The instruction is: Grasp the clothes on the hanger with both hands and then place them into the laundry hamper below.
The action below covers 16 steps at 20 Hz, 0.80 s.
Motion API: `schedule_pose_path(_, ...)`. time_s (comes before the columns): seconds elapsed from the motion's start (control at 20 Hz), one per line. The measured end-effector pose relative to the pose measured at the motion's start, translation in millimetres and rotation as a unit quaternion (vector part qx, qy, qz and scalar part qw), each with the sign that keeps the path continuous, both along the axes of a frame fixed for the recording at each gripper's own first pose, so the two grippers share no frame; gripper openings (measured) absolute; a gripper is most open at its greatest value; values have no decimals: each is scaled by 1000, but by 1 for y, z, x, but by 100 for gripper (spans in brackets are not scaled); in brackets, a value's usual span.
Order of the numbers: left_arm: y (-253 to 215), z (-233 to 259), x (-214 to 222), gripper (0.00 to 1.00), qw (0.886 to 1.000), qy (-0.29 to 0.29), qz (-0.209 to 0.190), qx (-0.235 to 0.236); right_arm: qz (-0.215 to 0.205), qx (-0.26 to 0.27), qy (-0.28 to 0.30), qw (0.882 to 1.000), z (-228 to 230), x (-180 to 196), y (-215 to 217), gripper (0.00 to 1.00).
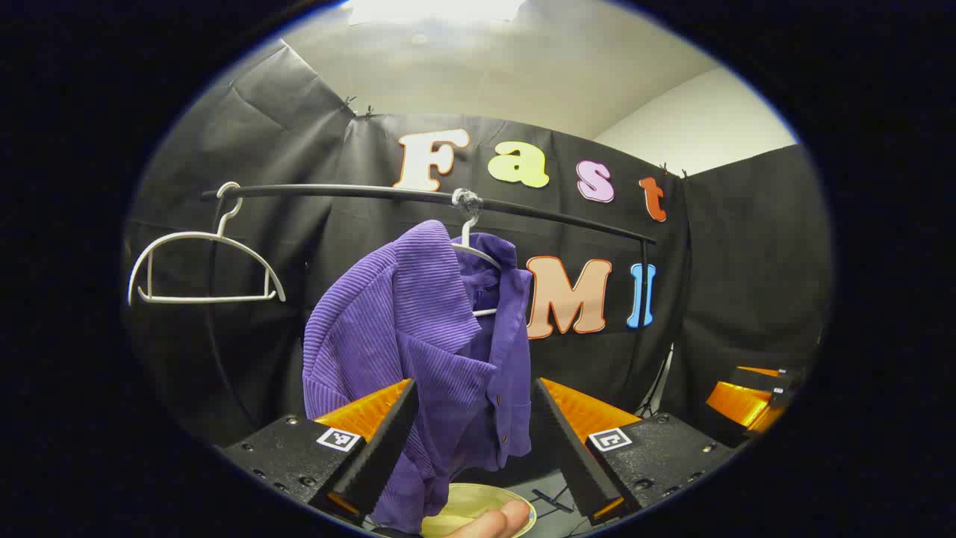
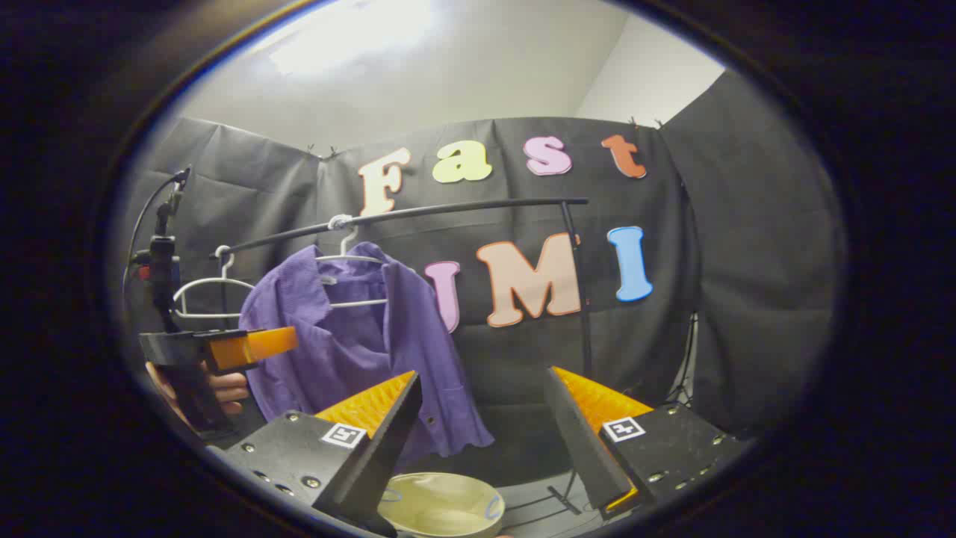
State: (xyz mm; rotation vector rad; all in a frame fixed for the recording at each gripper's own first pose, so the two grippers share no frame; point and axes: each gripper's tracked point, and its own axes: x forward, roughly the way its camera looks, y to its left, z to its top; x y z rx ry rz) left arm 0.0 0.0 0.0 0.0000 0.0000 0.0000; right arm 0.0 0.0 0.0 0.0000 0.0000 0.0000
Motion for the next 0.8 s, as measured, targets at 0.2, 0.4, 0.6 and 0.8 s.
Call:
schedule_pose_path(0.2,7,-11,7,91,1000,2,15,10,11,18,-3,1000,-7,2,7,99)
schedule_pose_path(0.4,13,-20,8,92,1000,10,23,0,0,23,-14,1000,-6,2,4,99)
schedule_pose_path(0.6,28,-26,8,91,999,10,33,8,12,43,-35,998,1,9,21,99)
schedule_pose_path(0.8,33,-26,9,92,999,10,41,10,22,38,-33,998,1,21,39,94)
